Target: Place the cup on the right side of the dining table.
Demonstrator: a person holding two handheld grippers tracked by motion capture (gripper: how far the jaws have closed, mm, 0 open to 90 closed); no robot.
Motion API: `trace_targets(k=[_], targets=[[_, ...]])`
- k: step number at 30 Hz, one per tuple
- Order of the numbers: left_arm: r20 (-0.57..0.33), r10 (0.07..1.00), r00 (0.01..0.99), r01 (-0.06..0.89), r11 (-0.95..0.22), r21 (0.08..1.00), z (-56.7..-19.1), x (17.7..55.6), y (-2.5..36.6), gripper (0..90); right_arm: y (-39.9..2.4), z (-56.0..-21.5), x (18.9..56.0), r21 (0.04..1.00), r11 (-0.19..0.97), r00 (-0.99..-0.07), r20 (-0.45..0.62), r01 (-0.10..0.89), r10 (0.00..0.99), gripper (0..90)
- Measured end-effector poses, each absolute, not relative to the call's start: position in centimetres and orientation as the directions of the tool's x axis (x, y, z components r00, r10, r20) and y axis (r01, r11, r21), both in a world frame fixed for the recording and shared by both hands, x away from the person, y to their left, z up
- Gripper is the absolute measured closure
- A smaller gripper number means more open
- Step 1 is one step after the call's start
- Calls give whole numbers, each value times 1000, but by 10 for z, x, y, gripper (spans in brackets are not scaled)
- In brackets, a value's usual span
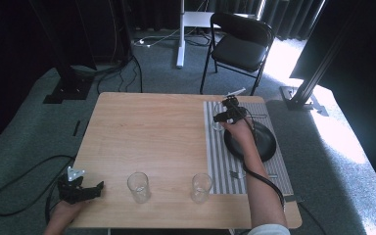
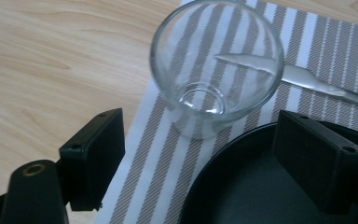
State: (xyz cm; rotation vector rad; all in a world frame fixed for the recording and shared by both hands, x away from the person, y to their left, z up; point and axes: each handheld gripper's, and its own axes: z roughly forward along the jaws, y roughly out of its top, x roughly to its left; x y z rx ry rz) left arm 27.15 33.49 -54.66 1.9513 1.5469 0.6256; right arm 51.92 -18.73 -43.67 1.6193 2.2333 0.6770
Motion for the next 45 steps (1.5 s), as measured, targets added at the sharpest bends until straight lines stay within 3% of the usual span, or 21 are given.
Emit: trace_targets(k=[40, 45], targets=[[13, 975, 223, 709, -172, 684, -547, 272, 335, 4, -214, -451, 459, 582, 227, -329, 75, 781, 941, 165], [14, 975, 223, 710, -172, 683, -547, 272, 335, 4, -224, -457, 446, 585, 213, -320, 85, 782, 944, 128]])
